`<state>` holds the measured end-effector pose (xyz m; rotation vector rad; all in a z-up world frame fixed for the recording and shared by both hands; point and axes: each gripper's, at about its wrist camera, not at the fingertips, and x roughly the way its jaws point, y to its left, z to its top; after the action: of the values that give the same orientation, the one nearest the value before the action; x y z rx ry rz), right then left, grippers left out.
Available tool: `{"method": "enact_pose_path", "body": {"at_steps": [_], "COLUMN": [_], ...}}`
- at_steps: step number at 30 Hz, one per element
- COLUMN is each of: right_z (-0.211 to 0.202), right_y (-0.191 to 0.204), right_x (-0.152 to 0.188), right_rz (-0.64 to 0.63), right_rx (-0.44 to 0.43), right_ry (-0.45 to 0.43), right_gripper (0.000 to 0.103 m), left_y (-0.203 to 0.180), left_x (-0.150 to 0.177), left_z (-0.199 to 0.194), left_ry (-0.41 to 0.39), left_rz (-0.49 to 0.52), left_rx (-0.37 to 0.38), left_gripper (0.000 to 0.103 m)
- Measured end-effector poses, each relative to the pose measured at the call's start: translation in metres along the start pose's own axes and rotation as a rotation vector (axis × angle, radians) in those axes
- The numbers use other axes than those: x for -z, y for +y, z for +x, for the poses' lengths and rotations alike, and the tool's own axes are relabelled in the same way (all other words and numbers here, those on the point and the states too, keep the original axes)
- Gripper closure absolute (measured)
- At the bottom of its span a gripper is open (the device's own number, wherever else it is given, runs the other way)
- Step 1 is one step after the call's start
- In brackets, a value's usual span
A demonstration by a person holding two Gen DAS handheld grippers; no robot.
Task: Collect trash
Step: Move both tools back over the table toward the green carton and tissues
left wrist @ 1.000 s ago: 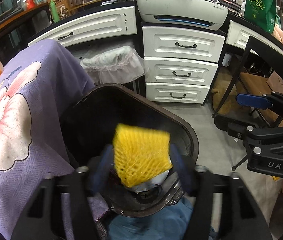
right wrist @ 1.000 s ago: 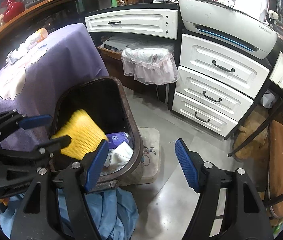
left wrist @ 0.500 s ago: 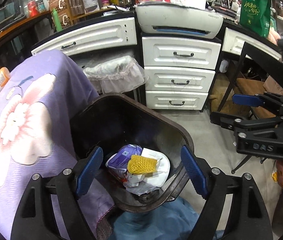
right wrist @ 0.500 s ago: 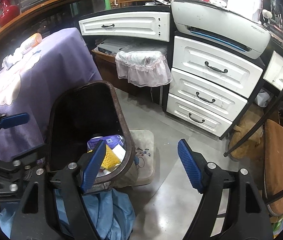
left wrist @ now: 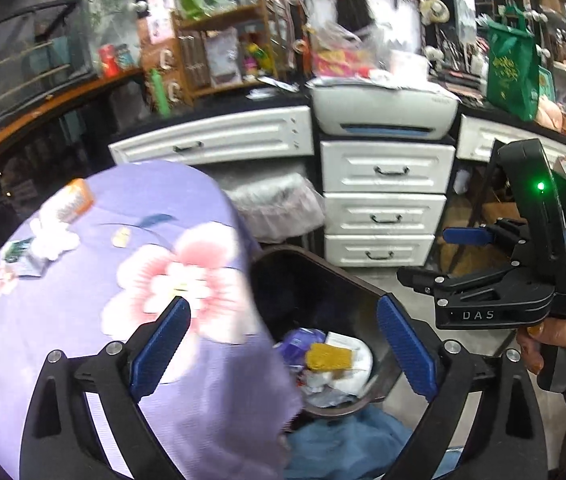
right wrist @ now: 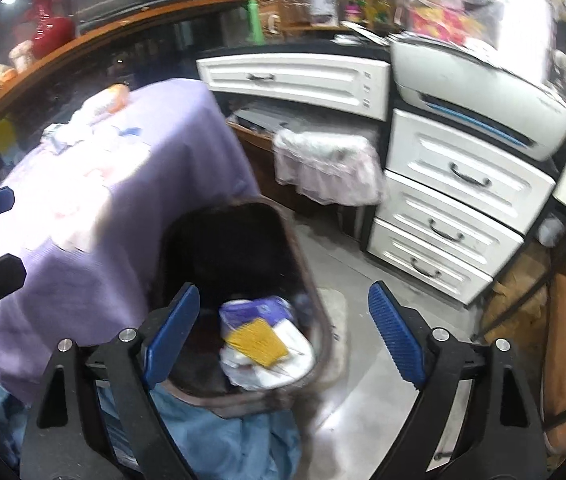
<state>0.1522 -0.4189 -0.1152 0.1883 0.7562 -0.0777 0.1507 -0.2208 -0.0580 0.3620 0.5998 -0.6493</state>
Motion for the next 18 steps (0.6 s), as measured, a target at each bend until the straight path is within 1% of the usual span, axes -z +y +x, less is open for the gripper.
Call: {"method": "enact_pose_path", "body": {"at_steps": [8,12,14,18], "right_z": [-0.006,-0.006,-0.004,0.001], "right_y": [0.064,0.099,0.118,0.156], "right_x": [-0.036,-0.047,-0.054,-0.066], "right_rz": [-0.106,-0.17,-0.206,-0.273], "right_rx": [-0.118,-0.173,-0.22,-0.295], "right_ry": [-0.04,-0.042,-0.035,-0.022], "right_gripper": [0.017,0.016,0.016,0.016], "left_y": [0.059,0.091,0.106,0.138], "left_x": [0.006,0.014,0.017,0.027], "left_z": [-0.025,-0.036,-0.038,-0.045], "left_ry": [-0.019,-0.006,0.008,0.03], "left_rz": [-0.069,-0.094,-0.107,-0.136], "left_rx": [-0.106,-0.166,-0.194,-0.229], "left_gripper": [0.007,0.007,0.007,0.007]}}
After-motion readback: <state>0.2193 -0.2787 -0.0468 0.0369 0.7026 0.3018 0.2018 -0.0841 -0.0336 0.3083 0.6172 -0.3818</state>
